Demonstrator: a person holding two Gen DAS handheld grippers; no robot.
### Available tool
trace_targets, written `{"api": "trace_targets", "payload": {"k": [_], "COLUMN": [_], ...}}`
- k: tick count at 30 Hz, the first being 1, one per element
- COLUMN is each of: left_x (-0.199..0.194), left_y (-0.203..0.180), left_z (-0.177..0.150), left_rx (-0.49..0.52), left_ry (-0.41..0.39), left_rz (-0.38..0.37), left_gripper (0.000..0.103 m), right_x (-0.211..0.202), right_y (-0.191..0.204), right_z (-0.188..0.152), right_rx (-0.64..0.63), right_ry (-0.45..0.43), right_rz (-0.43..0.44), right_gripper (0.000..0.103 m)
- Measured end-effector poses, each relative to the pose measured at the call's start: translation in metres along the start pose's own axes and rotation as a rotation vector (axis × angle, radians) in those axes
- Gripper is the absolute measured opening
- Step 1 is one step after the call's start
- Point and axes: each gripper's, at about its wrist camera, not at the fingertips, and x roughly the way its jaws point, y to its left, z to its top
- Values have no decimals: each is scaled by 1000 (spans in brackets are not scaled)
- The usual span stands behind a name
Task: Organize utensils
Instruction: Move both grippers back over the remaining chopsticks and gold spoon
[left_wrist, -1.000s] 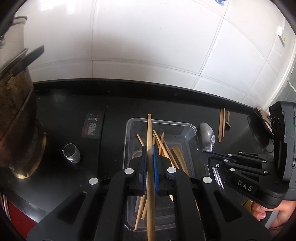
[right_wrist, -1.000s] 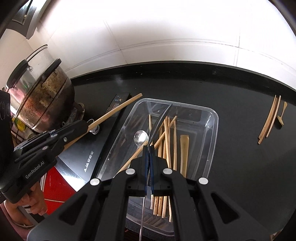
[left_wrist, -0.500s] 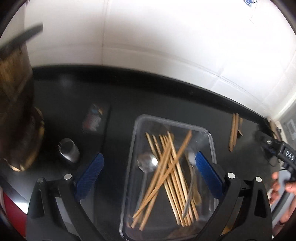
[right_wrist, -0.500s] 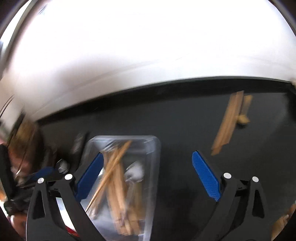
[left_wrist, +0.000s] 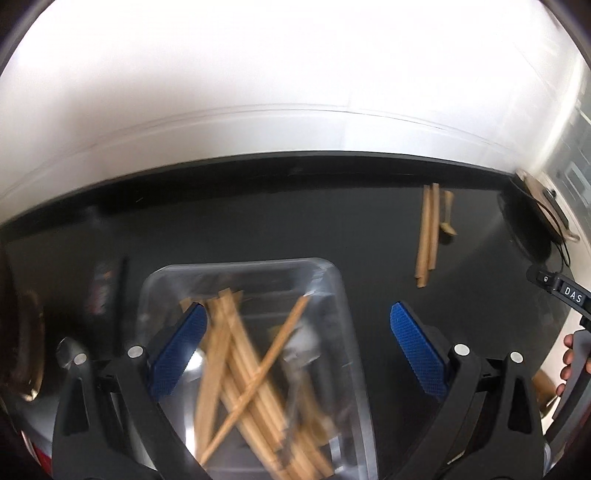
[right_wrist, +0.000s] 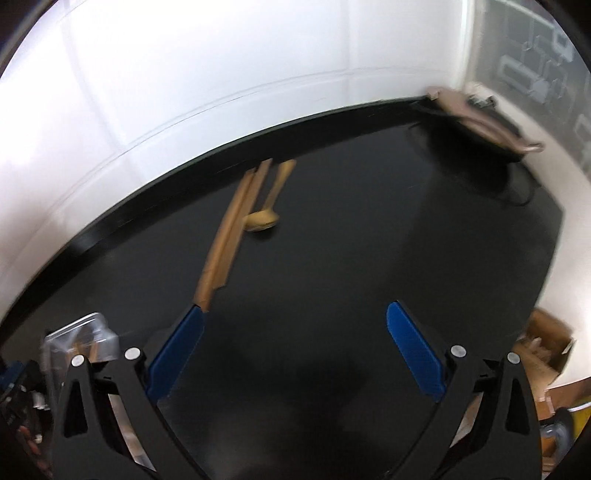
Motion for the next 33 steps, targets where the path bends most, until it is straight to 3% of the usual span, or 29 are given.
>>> {"api": "trace_targets", "payload": {"k": [4,10,17,21,24,33], "left_x": [15,39,77,99,114,171], "left_y": [-44,-105,-123,-127,-133,-146], "left_z": [11,24,35,44,48,57], "left_rx": [63,143,110,92,128,236], "left_ry": [-1,22,100,140,168,265], "left_rz": [-22,-18,3,25,46,42], "left_gripper": [97,97,97,97,97,97], "right_x": [1,13,43,69,87,130], "right_y": [-22,-61,-58,-50,-40,14], "right_z": [5,11,27,27,24,50], "right_rx": [-157,-84,-73,-96,-98,-88], "right_ry": [-71,-20,134,205,230,324], "right_rz": [-139,49,257,225,144,126], "right_gripper": [96,96,96,96,96,96]}}
